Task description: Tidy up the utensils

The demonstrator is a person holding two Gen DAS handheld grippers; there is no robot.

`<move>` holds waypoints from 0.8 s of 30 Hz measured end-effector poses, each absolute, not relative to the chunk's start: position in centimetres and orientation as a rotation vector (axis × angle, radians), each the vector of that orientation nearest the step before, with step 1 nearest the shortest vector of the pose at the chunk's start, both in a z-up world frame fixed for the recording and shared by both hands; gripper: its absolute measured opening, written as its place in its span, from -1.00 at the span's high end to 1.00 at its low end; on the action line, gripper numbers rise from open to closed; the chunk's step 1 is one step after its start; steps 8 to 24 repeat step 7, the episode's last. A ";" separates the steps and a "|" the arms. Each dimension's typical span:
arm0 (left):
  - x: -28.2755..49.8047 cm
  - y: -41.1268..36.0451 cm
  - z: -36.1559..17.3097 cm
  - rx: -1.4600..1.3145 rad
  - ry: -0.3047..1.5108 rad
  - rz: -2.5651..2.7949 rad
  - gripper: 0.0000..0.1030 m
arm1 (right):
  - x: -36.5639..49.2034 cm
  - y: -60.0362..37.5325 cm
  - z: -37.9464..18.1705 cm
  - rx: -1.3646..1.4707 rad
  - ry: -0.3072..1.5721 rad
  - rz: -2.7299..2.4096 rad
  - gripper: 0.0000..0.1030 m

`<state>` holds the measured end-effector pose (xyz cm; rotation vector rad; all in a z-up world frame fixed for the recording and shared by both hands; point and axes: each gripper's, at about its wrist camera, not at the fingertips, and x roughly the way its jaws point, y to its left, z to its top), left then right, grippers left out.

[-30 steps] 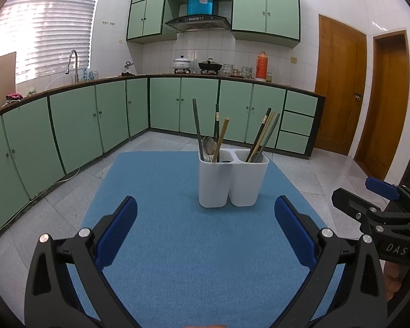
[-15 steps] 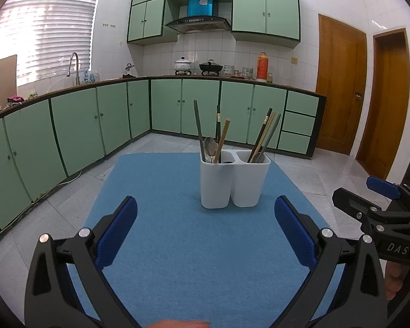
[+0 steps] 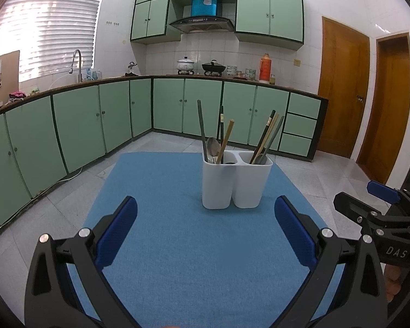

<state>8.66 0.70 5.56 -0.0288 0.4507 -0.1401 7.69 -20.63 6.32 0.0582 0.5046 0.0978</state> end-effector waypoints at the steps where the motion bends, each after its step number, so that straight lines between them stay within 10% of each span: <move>1: 8.7 0.7 5.6 -0.027 0.451 -0.141 -0.89 | 7.7 -20.6 6.3 0.058 0.505 0.099 -0.88; 24: 8.7 0.8 5.5 -0.026 0.451 -0.138 -0.89 | 7.7 -20.6 6.2 0.061 0.506 0.097 -0.88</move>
